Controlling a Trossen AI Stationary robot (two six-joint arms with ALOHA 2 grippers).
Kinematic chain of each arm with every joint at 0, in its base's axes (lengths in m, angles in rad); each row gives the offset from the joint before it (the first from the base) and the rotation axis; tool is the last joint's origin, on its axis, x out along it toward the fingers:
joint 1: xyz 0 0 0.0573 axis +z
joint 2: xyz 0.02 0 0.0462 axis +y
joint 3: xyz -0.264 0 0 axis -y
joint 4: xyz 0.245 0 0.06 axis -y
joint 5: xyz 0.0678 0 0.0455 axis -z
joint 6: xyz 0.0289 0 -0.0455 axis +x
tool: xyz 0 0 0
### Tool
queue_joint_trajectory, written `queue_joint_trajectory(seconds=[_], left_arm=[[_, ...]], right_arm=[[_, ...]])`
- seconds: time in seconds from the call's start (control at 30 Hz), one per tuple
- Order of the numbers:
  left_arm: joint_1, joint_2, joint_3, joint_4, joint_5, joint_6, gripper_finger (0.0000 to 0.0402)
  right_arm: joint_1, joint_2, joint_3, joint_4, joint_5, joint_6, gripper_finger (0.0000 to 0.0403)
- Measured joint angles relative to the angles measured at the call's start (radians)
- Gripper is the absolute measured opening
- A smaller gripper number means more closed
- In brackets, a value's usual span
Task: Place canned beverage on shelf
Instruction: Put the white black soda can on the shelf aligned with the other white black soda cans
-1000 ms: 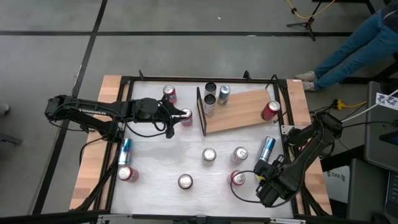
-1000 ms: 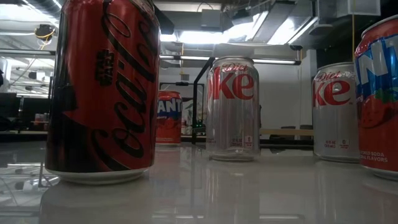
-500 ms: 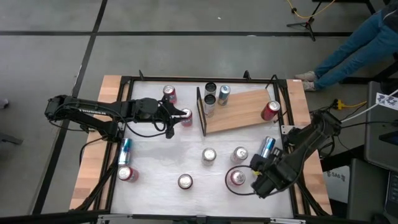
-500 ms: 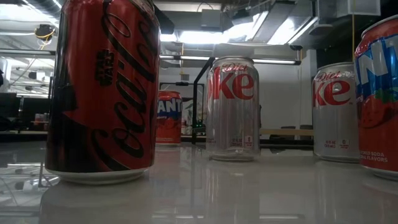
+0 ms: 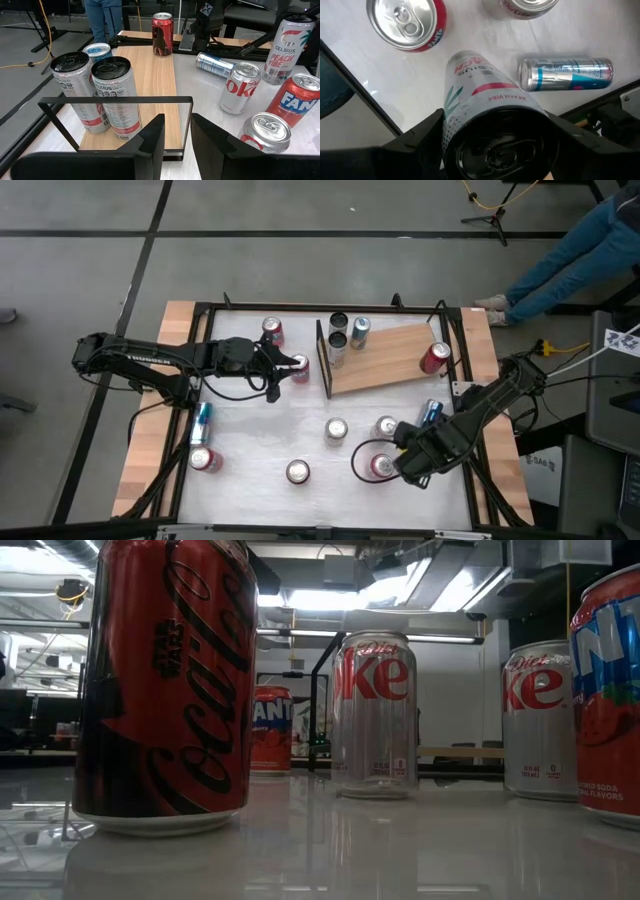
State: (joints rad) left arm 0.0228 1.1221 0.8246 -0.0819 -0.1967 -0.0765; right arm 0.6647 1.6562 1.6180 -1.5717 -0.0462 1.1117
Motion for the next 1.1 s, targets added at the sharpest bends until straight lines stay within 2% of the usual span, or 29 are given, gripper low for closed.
queue_joint_trajectory(seconds=[0.23, 0.5, 0.97, 1.1], left_arm=[[0.000, 0.000, 0.000, 0.000, 0.000, 0.000, 0.0085], [0.000, 0.000, 0.000, 0.000, 0.000, 0.000, 0.0085], [0.000, 0.000, 0.000, 0.000, 0.000, -0.003, 0.0085], [0.000, 0.000, 0.000, 0.000, 0.000, -0.003, 0.0085]], right_arm=[[0.000, 0.000, 0.000, 0.000, 0.008, -0.020, 0.0261], [0.000, -0.038, 0.000, 0.000, -0.044, -0.025, 0.0260], [0.000, -0.232, 0.000, -0.001, -0.040, 0.016, 0.0261], [0.000, -0.292, 0.000, -0.001, 0.022, 0.046, 0.0261]])
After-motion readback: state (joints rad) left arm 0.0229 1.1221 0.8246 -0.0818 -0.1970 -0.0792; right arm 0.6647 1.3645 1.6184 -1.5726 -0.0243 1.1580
